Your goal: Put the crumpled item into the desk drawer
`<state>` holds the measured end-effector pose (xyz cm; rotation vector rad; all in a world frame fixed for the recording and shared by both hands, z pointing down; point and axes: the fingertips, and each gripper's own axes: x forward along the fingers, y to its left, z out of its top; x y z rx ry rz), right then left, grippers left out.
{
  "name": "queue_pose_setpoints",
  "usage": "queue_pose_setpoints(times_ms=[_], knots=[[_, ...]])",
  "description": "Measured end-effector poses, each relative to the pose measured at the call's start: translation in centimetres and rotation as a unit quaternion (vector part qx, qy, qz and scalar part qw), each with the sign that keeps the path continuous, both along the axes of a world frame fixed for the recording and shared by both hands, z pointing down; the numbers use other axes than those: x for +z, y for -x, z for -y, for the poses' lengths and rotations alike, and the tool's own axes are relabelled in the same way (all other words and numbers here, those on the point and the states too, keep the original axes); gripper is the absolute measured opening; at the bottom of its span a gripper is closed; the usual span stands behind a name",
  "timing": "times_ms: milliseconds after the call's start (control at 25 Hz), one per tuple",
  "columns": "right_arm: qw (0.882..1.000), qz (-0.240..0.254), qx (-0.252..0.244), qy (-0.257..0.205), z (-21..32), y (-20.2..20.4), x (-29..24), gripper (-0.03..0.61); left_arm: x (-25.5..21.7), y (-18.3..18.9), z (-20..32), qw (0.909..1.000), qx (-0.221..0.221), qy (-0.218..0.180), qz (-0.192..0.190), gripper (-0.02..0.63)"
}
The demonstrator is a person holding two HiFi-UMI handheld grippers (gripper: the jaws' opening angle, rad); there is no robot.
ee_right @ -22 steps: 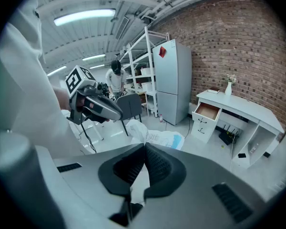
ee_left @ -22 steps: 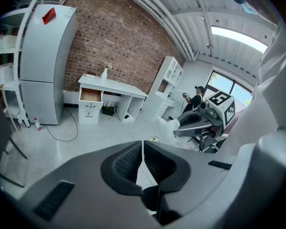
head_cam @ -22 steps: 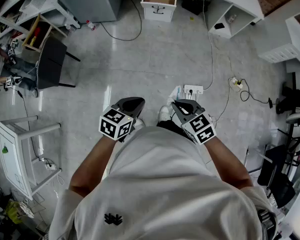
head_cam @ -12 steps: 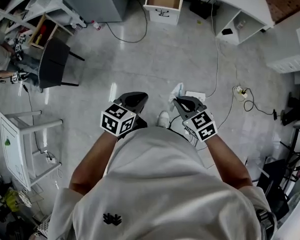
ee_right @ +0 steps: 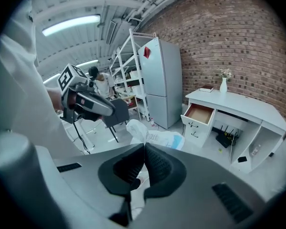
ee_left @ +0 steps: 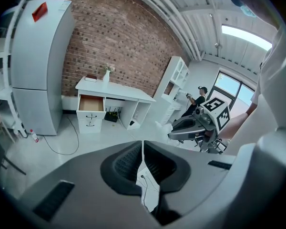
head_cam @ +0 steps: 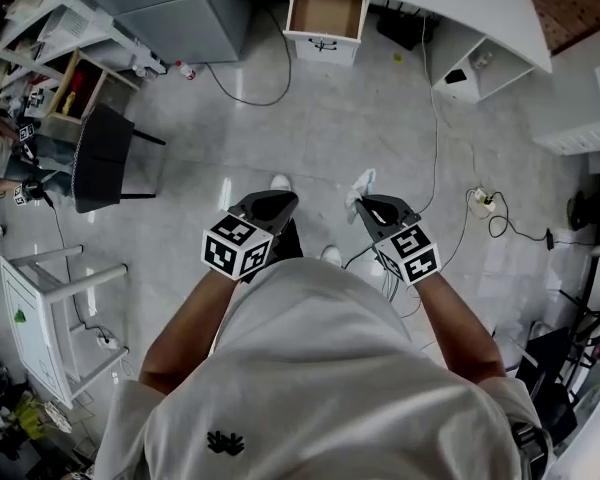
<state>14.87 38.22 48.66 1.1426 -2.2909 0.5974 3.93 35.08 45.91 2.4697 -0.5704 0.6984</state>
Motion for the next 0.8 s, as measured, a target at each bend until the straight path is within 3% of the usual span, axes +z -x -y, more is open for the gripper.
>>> queue_pose_setpoints(times_ms=[480,800], knots=[[0.995,-0.09,0.036,-0.007,22.3,4.6,-0.9,0.028,0.4,6.4,22.0,0.9972,0.072,0.005,-0.02,0.031],[0.992,-0.123,0.009,-0.016,33.4,4.7,-0.9,0.029,0.5,8.6,31.0,0.9987,0.038,0.01,-0.032,0.031]])
